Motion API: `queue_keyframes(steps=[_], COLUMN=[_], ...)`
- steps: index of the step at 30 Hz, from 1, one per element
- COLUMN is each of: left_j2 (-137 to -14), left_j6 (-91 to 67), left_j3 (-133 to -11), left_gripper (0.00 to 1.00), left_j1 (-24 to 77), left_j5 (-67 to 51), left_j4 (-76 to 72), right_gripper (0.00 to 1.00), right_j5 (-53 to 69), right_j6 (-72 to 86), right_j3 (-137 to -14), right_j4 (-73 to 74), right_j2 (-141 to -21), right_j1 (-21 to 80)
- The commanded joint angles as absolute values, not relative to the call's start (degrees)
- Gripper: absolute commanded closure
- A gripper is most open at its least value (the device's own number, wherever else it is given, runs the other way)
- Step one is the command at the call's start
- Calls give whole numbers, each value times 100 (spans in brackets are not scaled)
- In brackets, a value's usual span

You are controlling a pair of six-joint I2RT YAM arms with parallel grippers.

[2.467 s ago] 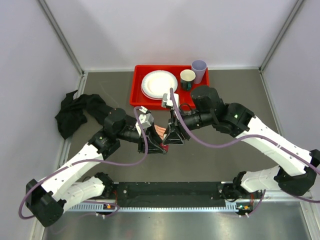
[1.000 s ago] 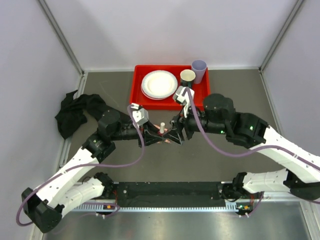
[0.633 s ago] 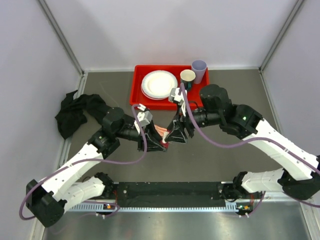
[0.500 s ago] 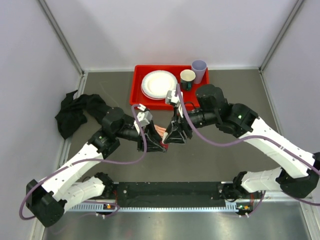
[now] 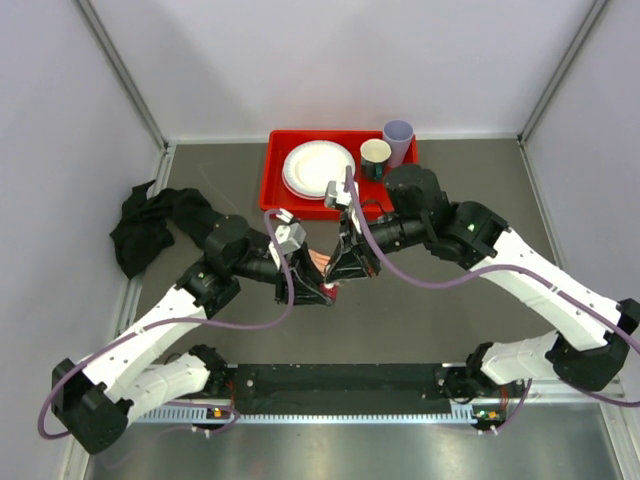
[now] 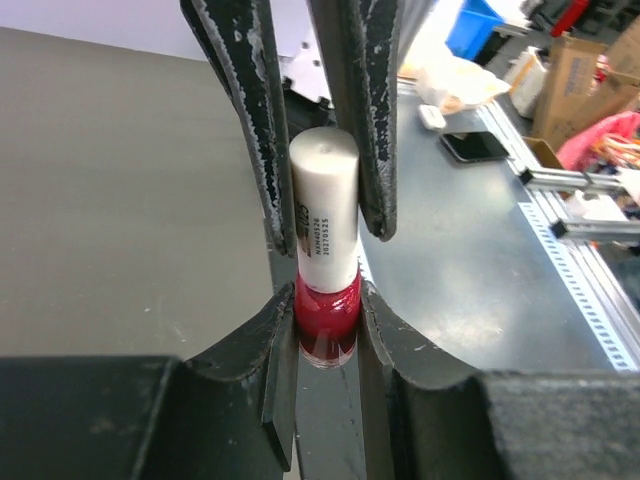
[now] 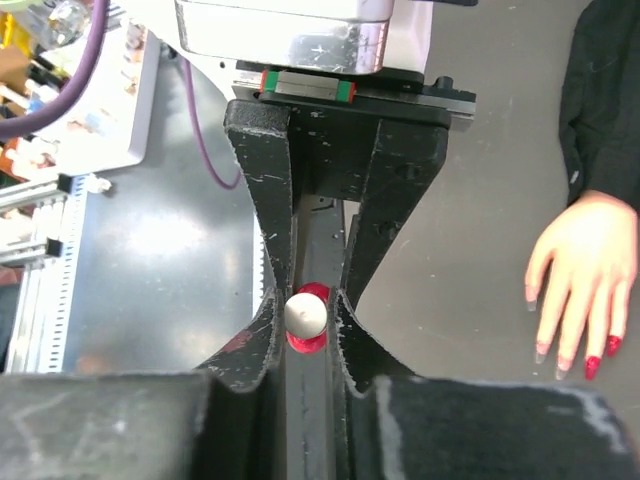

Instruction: Paint the nails

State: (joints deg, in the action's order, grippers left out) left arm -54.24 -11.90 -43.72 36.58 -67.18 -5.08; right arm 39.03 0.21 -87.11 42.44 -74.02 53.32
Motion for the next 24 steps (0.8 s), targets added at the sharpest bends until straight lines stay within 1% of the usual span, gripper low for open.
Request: queue_keyframes(steps=[1,2,3,5,6,7,8,9,12,14,19,20,22,23,24], left_j2=[-5239,-5186,-5125,-4984,-4949,-4905,-4887,-4852,-4781,-4764,-4764,-4764,-4816,-4825,-4843], left_j6=[-494,-396,-309,-202,-159,-123,-114,-114,-62,-70,-44,-44,-35,-44,-44], left_j3=[-4614,-4614,-4614,-4570,-4562,-4588,-4579,-4570,-4553,-4509,-4465,-4465,-4500,-4526,-4535], left_gripper=[100,100,100,100,100,100,100,100,100,100,100,100,100,100,100], left_j1=[3621,3621,3604,3604,3604,3595,3595,3595,3586,3586,3586,3586,3586,3586,3586], left_j5=[-5471,-5067,-4306,-3432,-2575,-2210,-1788,-1280,-1020,-1195,-2011,-2291,-2644,-3028,-3285], left_j4=[-98,-27,209,281,333,421,448,457,483,422,308,273,307,325,299], right_gripper=[100,100,100,100,100,100,100,100,100,100,100,93,75,60,51], right_j5=[3757,3518,2915,2044,543,-525,-1528,-3061,-4338,-4351,-4149,-4018,-3430,-3158,-2442], right_j6=[79,149,350,954,1158,1352,1832,2176,3285,3480,3130,2824,2428,2078,1892], right_j3=[-8729,-8632,-8518,-8079,-7921,-7745,-7700,-7708,-7944,-8129,-8472,-8525,-8709,-8771,-8841], right_j4=[3982,3886,3676,3324,3096,3076,3094,3198,3690,3691,3683,3709,3744,3866,3911], right_j2=[-7287,-7138,-7050,-6743,-6654,-6610,-6662,-6749,-7231,-7409,-7489,-7453,-7314,-7243,-7173], right_j1=[5300,5291,5300,5457,5667,5965,6699,6950,7495,7558,7585,7576,7480,7410,7296])
